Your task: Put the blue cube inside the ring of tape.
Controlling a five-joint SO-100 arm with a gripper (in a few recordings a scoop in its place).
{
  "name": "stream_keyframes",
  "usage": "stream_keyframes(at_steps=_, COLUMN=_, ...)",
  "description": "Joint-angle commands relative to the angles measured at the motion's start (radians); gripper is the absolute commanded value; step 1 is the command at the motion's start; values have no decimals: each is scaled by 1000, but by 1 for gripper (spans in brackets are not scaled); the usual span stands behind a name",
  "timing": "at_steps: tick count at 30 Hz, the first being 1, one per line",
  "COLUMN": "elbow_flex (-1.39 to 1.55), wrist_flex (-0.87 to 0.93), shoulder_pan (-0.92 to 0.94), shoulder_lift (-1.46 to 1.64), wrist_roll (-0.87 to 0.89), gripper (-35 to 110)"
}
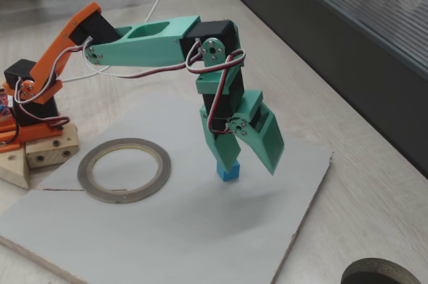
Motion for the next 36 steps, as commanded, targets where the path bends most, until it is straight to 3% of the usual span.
stream_keyframes(at_steps=1, elbow_flex=0, wrist_flex=52, shoulder_pan=-11, shoulder_lift=46, wrist_roll=6, gripper=56)
stream_keyframes(at_steps=36, elbow_flex=11, wrist_flex=64, shoulder_pan=-11, shoulder_lift=-48, wrist_roll=0, gripper=56)
